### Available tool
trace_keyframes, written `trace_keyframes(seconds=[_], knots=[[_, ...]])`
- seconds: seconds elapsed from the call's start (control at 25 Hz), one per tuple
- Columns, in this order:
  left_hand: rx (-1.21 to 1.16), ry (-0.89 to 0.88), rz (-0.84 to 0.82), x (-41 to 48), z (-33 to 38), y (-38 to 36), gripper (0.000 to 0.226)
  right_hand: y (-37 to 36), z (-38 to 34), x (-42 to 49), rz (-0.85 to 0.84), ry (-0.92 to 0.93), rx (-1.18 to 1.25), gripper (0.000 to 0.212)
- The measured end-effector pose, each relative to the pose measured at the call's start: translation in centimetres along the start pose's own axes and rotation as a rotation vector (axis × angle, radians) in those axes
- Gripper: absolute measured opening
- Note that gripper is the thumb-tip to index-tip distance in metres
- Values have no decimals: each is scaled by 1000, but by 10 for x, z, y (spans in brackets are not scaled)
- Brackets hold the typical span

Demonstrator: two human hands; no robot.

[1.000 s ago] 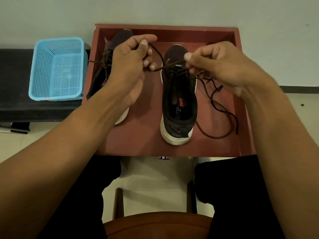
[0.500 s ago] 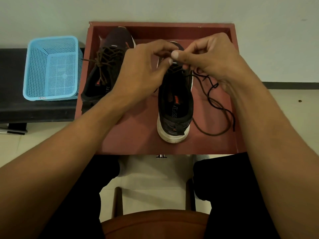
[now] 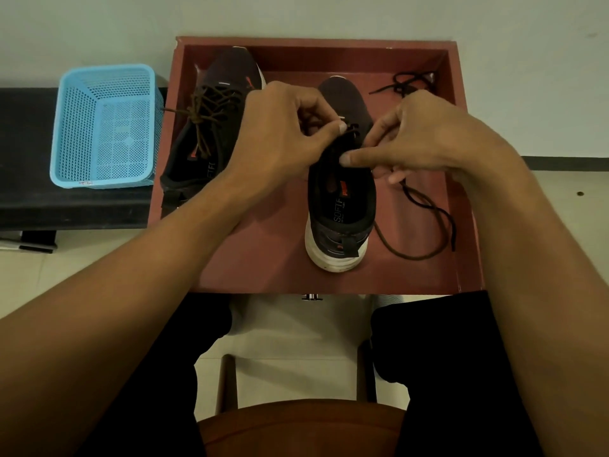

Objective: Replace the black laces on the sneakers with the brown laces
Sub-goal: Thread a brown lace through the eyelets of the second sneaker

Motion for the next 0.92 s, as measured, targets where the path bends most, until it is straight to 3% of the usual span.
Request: trace_keyframes(seconds=[0.16,0.36,0.92], knots=[[113,26,-123,1,-3,-19,14,1,1,4,63,-1,61,3],[166,129,-85,-2,-6,-28,15,-1,15,3,9,-38,306,10],[164,174,-21,-6,-12,-36,14,-5,9,5,11,-10,350,10]])
Point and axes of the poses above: each hand's wrist, its own x-axis towards the middle knuckle, its own y-axis out of the back of the hand, z = x × y, the point moved 7 cm from there along x, towards the middle knuckle, and after that the axes turned 2 degrees about -z, right-handed, at the moved point
